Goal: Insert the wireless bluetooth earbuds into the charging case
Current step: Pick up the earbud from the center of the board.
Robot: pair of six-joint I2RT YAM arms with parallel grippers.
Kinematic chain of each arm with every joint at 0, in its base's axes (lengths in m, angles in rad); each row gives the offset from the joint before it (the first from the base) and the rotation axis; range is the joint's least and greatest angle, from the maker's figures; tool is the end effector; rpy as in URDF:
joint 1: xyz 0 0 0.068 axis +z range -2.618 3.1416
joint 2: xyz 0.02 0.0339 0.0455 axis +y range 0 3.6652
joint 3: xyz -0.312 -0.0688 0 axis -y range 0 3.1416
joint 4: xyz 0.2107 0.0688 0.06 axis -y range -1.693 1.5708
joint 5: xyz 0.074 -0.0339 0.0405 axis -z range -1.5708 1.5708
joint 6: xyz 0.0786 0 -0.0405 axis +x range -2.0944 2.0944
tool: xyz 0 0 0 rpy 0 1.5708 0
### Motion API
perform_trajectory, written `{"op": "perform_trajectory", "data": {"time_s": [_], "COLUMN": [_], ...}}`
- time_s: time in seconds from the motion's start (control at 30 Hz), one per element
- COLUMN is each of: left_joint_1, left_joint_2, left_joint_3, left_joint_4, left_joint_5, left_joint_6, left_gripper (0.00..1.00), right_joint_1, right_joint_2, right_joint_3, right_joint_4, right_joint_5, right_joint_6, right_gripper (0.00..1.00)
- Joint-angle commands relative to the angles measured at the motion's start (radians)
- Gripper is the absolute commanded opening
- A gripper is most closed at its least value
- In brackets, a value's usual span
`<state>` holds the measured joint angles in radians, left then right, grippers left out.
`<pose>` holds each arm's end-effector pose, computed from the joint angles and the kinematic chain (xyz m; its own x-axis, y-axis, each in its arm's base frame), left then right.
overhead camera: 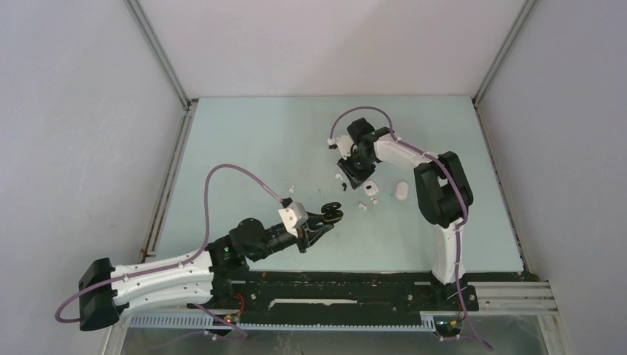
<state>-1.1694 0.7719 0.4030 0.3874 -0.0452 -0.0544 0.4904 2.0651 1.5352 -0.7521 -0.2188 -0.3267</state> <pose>0.0685 -0.1524 0.3139 -0.0418 -0.0405 -0.9983 0.9010 0.4303 -0.0552 0.3652 0.2143 0.1889 -0.6358 -0.6946 -0.3365 -0.7585 0.6431 0.1057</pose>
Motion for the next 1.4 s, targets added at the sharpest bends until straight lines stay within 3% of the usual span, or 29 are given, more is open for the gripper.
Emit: {"op": "perform_trajectory", "data": {"time_s": [0.0, 0.37, 0.63, 1.37], "left_joint_1": [-0.003, -0.003, -0.004, -0.003], "left_joint_2": [-0.002, -0.022, 0.002, 0.044], "left_joint_3": [0.015, 0.013, 0.015, 0.022], "left_joint_4": [0.059, 0.043, 0.051, 0.073], "left_joint_5": [0.012, 0.000, 0.003, 0.017], "left_joint_6": [-0.013, -0.017, -0.014, -0.014], "left_gripper": [0.00, 0.00, 0.00, 0.00], "right_joint_1": [0.035, 0.079, 0.079, 0.089], "right_joint_2": [-0.037, 0.073, 0.131, 0.103], "right_joint_3": [0.055, 0.181, 0.217, 0.118], "right_joint_4": [-0.004, 0.021, 0.012, 0.008], "right_joint_5": [-0.081, 0.098, 0.122, 0.176], "right_joint_6": [0.125, 0.255, 0.268, 0.258], "right_gripper": [0.38, 0.43, 0.43, 0.36]}}
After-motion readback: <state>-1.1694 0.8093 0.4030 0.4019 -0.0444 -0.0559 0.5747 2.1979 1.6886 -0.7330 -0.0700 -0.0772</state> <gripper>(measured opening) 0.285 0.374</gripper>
